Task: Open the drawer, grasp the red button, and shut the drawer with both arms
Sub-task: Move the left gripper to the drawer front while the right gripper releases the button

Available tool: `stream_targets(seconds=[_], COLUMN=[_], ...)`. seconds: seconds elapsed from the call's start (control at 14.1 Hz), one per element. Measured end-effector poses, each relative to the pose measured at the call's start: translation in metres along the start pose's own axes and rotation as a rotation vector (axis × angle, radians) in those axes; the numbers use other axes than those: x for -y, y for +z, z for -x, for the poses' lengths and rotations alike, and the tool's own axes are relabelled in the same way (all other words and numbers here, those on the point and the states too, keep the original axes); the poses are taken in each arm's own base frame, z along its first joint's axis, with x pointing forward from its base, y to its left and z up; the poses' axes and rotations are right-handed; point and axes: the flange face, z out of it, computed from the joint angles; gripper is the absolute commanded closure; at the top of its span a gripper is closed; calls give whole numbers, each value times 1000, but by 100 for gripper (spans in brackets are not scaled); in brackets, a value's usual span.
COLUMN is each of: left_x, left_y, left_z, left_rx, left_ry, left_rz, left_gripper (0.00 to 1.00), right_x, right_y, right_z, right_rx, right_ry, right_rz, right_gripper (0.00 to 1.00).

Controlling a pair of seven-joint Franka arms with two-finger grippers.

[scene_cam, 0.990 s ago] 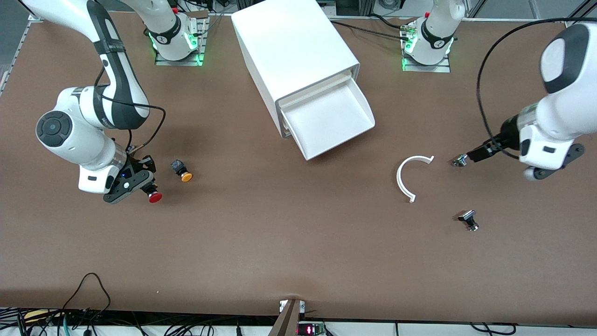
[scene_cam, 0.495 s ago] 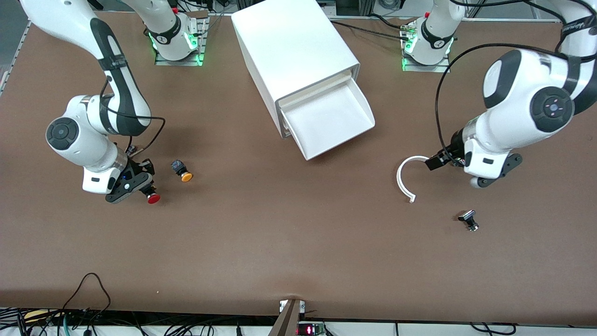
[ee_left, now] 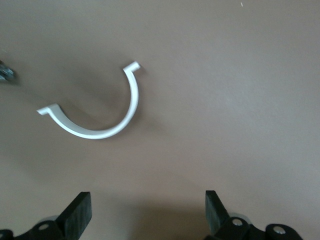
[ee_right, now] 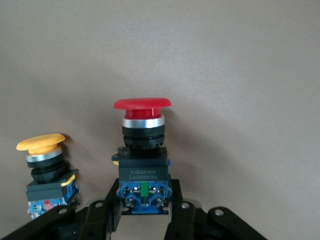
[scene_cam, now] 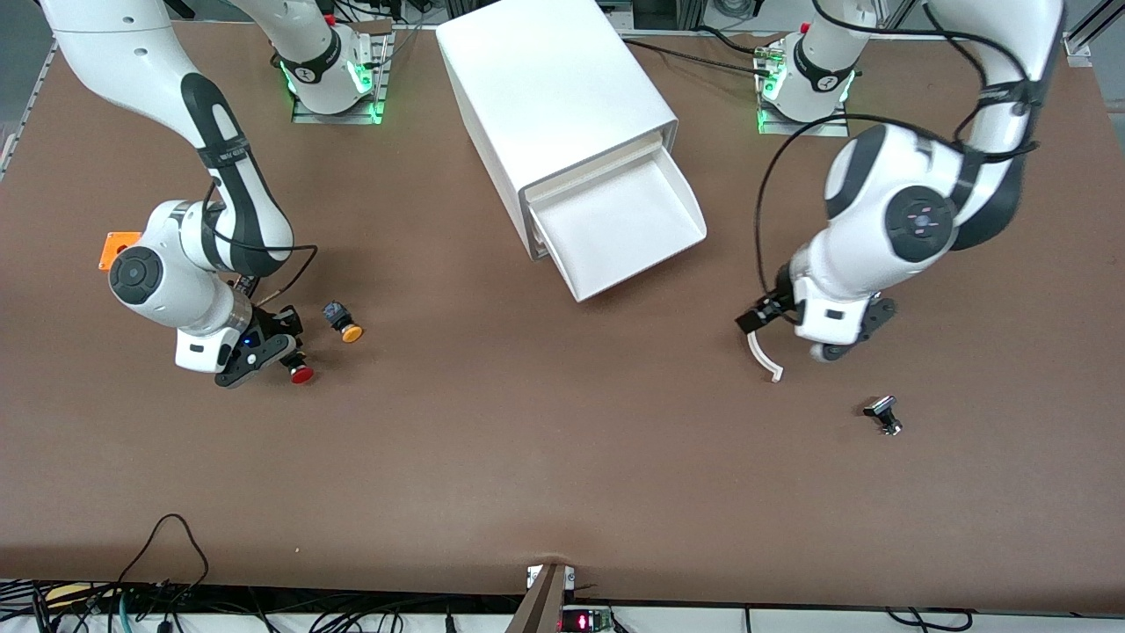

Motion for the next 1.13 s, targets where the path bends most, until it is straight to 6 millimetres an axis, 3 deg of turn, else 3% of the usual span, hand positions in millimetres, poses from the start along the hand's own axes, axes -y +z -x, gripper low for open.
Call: stream_targets(seconds=[0.28,0.42,0.5,0.57,0.92,1.13], left_x=[-18,-25,-30,-35,-54,-62], left_y=[36,53,61,68,95,108], left_z=[13,20,27,34,75,106], left_rx=[-3,-6,-2,2,7,14], left_ry=[12,14,20,27,21,14], left_rz=[23,38,42,45,50,35], left_gripper=[0,0,0,0,0,0], right_x=[-2,-2,-3,-3,-8,-11], right_y=[21,28,31,33,23,-15], right_z=[3,4,5,5,-1,-17], right_rx=[-1,4,3,3,-16,-20], right_ry=[3,4,5,5,7,-3], right_rz=[-5,-5,-2,-2,9,-12], right_gripper=[80,62,24,0,0,0])
